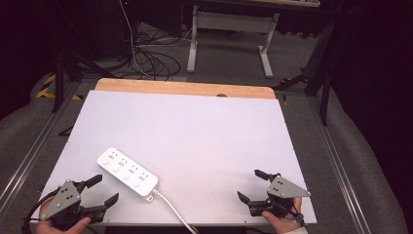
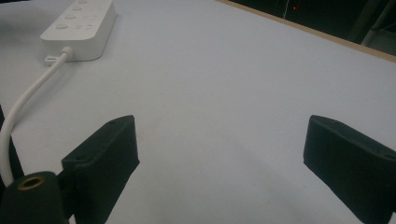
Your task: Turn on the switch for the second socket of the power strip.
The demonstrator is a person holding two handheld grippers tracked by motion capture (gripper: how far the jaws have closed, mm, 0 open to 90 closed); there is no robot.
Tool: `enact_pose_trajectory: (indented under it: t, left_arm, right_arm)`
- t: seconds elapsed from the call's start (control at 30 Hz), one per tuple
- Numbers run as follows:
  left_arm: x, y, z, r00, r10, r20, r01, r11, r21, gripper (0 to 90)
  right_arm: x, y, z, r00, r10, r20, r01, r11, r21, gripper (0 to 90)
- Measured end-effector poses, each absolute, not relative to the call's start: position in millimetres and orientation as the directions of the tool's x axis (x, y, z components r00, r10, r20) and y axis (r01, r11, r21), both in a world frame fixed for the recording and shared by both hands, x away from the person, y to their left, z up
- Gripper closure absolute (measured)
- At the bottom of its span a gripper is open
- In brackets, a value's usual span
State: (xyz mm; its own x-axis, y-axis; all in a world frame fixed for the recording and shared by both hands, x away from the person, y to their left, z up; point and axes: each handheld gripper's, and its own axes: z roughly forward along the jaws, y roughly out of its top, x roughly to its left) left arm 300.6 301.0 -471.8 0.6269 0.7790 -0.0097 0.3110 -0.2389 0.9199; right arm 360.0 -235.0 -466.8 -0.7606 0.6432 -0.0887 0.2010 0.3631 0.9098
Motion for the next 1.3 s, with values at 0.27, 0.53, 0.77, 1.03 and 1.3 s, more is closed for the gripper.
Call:
enact_pose_trajectory:
  t: [0.27,0.53,0.77,1.03,1.3]
  left_arm:
    - [299.6,301.4,-468.9,0.623,0.782,-0.005,0.306,-0.238,0.922,19.8]
    - [298.2,302.4,-464.7,0.629,0.777,-0.008,0.310,-0.241,0.919,24.2]
    - [296.9,300.9,-461.2,0.634,0.773,-0.011,0.311,-0.243,0.919,25.2]
    - [298.9,297.2,-453.5,0.621,0.784,0.006,0.338,-0.275,0.900,25.7]
    - [305.2,294.5,-443.3,0.625,0.780,-0.026,0.358,-0.256,0.898,29.7]
  right_arm:
    - [360.2,-234.8,-468.2,-0.762,0.641,-0.093,0.207,0.377,0.903,13.1]
    - [361.2,-233.8,-469.4,-0.767,0.635,-0.091,0.211,0.385,0.899,13.7]
    - [361.1,-234.1,-469.2,-0.768,0.634,-0.093,0.209,0.384,0.899,13.9]
    - [361.9,-234.0,-469.8,-0.768,0.634,-0.090,0.215,0.388,0.896,14.5]
    - [362.0,-232.8,-470.6,-0.770,0.631,-0.089,0.219,0.393,0.893,14.9]
